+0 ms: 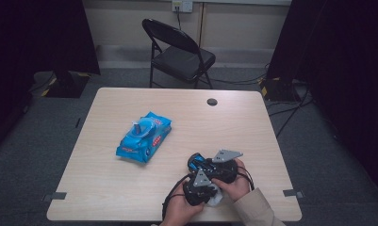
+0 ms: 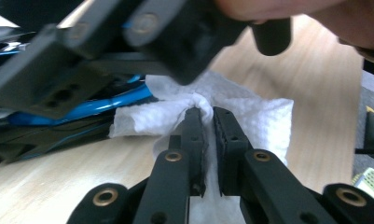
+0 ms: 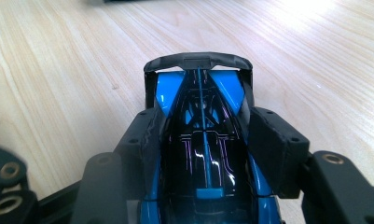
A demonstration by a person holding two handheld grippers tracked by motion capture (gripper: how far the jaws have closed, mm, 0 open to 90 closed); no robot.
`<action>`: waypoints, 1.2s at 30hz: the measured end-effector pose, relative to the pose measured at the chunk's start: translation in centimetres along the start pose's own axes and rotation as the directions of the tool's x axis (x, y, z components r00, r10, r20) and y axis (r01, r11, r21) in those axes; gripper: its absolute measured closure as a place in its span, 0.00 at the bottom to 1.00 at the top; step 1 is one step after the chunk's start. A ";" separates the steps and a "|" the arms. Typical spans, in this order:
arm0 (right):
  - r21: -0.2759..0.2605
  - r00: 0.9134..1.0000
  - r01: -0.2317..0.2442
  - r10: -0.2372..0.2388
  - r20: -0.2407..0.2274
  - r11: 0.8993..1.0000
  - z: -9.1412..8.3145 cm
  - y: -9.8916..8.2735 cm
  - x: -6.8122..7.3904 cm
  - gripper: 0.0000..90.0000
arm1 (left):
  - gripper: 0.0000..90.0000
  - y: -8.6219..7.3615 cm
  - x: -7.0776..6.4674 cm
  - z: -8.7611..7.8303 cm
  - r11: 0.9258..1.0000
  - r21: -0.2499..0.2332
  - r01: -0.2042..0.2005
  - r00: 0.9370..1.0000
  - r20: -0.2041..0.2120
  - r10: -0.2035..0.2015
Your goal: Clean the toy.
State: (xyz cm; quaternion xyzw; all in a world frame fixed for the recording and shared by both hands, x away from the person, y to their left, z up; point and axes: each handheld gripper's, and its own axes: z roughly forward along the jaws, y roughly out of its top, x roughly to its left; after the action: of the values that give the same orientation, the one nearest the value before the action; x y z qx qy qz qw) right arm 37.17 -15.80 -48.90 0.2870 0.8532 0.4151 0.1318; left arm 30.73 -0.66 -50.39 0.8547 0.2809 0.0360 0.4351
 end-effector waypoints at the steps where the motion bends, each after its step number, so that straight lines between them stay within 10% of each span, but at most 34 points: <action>1: -0.002 1.000 -0.002 0.002 0.000 1.000 0.0 0.0 0.0 0.49 | 0.93 0.0 -0.2 0.1 1.000 0.004 -0.008 1.000 0.013 0.008; 16: -0.002 1.000 -0.007 0.007 -0.002 1.000 0.0 0.0 0.0 0.49 | 0.94 -0.3 0.6 -2.2 1.000 -0.013 -0.024 1.000 0.010 0.024; 36: -0.003 1.000 -0.006 0.006 -0.002 1.000 0.0 0.0 0.0 0.49 | 0.94 -0.8 6.5 -8.5 0.992 -0.113 0.059 0.985 -0.157 -0.077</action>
State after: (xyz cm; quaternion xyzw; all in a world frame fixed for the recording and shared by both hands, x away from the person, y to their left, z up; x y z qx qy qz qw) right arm 37.18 -15.81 -48.93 0.2889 0.8520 0.4169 0.1300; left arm 33.19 9.17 -46.86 0.8140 0.3419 0.1052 0.4576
